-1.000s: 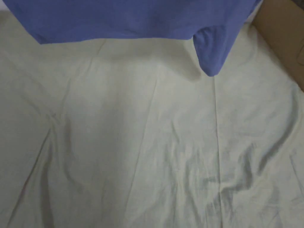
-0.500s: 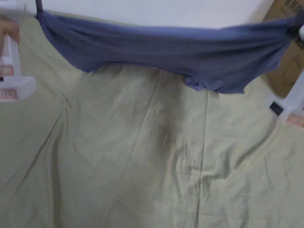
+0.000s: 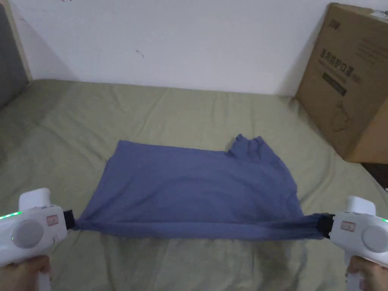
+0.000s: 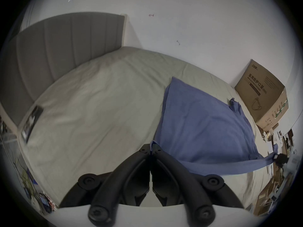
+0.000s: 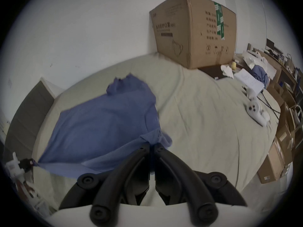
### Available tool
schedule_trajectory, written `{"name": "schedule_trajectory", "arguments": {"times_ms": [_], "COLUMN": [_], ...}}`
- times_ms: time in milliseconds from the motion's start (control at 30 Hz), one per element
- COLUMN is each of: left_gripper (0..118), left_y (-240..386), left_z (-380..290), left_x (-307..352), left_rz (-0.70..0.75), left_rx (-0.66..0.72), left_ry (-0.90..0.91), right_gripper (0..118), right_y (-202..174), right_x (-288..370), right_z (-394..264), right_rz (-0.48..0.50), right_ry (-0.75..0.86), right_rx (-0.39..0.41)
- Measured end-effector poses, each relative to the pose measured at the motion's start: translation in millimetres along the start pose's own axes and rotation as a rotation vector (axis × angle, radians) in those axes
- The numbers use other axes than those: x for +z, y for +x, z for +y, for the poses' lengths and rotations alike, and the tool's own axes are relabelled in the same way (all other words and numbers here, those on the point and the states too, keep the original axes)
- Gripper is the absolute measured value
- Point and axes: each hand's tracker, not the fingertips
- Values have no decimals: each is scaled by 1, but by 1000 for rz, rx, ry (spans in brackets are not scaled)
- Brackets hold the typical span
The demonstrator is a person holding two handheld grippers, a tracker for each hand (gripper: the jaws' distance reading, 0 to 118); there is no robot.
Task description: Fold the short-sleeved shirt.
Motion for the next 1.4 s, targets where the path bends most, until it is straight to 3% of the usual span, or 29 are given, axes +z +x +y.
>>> {"name": "schedule_trajectory", "arguments": {"times_ms": [100, 367, 433, 467, 500, 533, 567, 633, 700, 767, 867, 1000, 1133, 1233, 1267, 1300, 1400], "left_gripper": [0, 0, 15, 40, 85, 107, 110, 110, 110, 110, 110, 110, 109, 98, 85, 61, 0], "left_y": [-10, -24, -32, -31, -32, -33, -34, -36, -41, -34, -11, 35, 72, 92, 97, 100, 103], "left_z": [-28, -79, -82, -83, -83, -83, -81, -74, -64, -49, -30, -9, 1, 1, 0, -2, -6], "left_x": [25, 65, 58, 62, 67, 71, 77, 94, 106, 122, 148, 179, 194, 198, 197, 196, 189], "left_rz": [-20, 13, 18, 2, -10, -20, -17, -6, 4, 31, 1, -75, -134, -98, -99, -97, -112], "left_rx": [-12, -68, -54, -35, -28, -26, -28, -37, -62, -115, -188, -292, -317, -331, -340, -352, -364], "left_ry": [2, -62, -84, -103, -96, -85, -72, 5, 52, 97, 219, 405, 582, 656, 671, 678, 656], "right_gripper": [4, 4, 6, 20, 49, 67, 80, 85, 114, 118, 118, 118, 118, 112, 103, 82, 5], "right_y": [9, 41, 43, 43, 42, 42, 45, 47, 48, 46, 41, 14, -8, -24, -28, -32, -51], "right_x": [16, 52, 59, 62, 65, 70, 72, 91, 116, 142, 173, 206, 214, 211, 209, 208, 211], "right_z": [-33, -78, -84, -87, -86, -86, -83, -78, -72, -63, -45, -25, -13, -10, -10, -10, -17], "right_rz": [-3, 72, 79, 75, 71, 70, 61, 92, 49, 35, 31, 77, 131, 140, 149, 162, 184], "right_ry": [-44, -81, -97, -95, -102, -109, -127, -100, 10, 102, 254, 445, 527, 551, 556, 558, 566], "right_rx": [96, 83, 116, 128, 139, 139, 146, 194, 243, 292, 321, 283, 258, 256, 254, 253, 236]}}
